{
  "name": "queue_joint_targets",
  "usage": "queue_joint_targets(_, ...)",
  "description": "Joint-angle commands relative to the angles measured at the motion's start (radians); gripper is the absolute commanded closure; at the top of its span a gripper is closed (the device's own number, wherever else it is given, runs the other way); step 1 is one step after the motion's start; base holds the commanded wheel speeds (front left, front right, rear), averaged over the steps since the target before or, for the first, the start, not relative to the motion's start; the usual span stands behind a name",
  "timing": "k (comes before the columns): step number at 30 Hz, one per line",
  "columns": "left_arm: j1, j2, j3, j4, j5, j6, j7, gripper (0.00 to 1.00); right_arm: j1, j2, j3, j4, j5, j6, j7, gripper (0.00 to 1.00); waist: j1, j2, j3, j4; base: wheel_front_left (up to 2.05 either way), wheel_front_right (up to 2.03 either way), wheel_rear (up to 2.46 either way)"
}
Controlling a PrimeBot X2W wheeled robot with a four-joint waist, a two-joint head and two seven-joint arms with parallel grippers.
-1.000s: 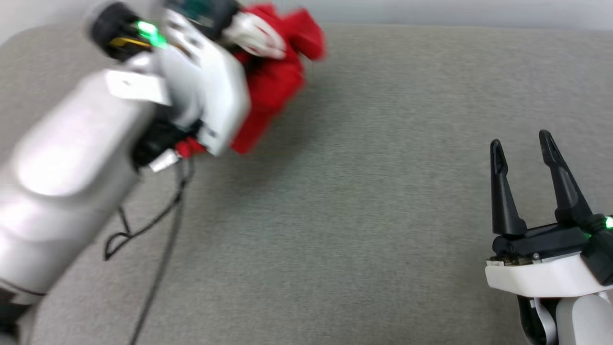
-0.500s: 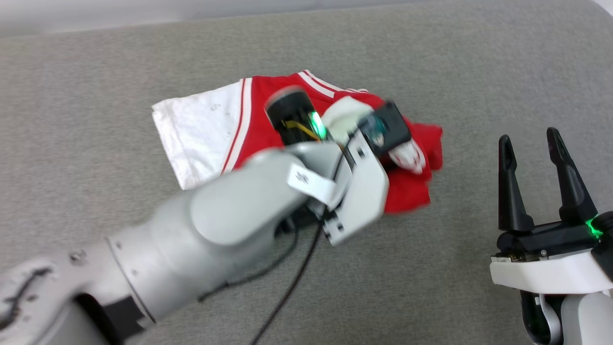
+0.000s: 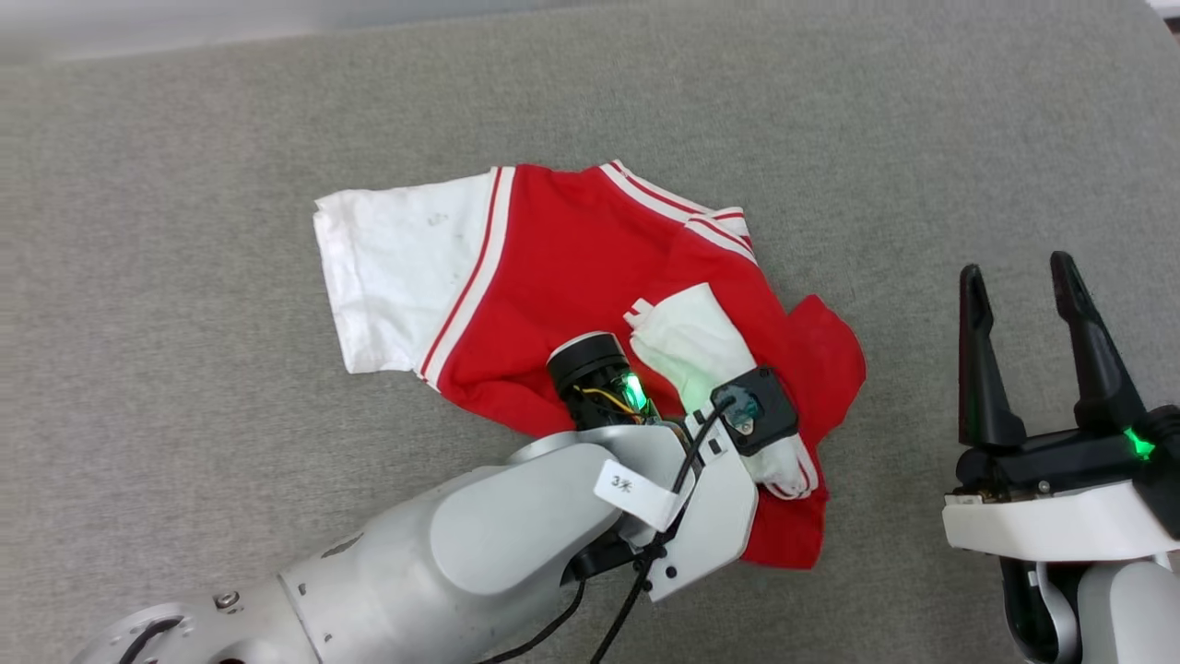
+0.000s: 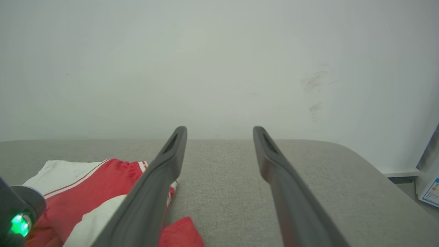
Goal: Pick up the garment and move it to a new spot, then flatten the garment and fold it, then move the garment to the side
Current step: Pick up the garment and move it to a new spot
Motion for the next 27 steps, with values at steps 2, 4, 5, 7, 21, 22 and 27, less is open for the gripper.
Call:
queue_joint_targets(2,-0.021,-0.01,0.006,0.049,-0.023,0.0,-0.15,0.0,0.022,0.002,0.0,0.012,-0.014,-0.001,-0.002,0.0,0.0,0.0,-0.059,0.03,0.0,0.0,0.0)
queue_joint_targets(4,-0.022,-0.014,0.016,0.086,-0.024,0.0,-0.231,0.0,0.035,0.002,-0.003,0.017,-0.019,-0.001,-0.002,0.0,0.0,0.0,-0.092,0.044,0.0,0.0,0.0)
queue_joint_targets(5,-0.019,-0.014,0.028,0.102,-0.02,0.003,-0.27,0.0,0.043,0.002,-0.005,0.018,-0.021,-0.001,-0.002,0.0,0.0,0.0,-0.108,0.052,0.0,0.0,0.0)
queue_joint_targets(7,0.002,-0.013,0.049,0.126,-0.016,0.019,-0.34,0.0,0.062,0.002,-0.008,0.02,-0.028,-0.001,-0.003,0.0,0.0,0.0,-0.138,0.067,0.0,0.0,0.0)
queue_joint_targets(21,0.211,0.153,0.267,0.052,0.013,0.339,-0.662,0.0,0.162,0.002,-0.025,0.038,-0.038,-0.001,-0.002,0.0,0.0,0.0,-0.277,0.172,0.0,0.0,0.0)
queue_joint_targets(22,0.237,0.166,0.294,0.032,0.02,0.37,-0.665,0.0,0.167,0.002,-0.025,0.04,-0.039,-0.001,-0.002,0.0,0.0,0.0,-0.284,0.177,0.0,0.0,0.0)
queue_joint_targets(27,0.41,0.218,0.469,-0.123,0.118,0.5,-0.668,0.0,0.187,0.002,-0.029,0.048,-0.043,-0.001,-0.002,0.0,0.0,0.0,-0.312,0.203,0.0,0.0,0.0)
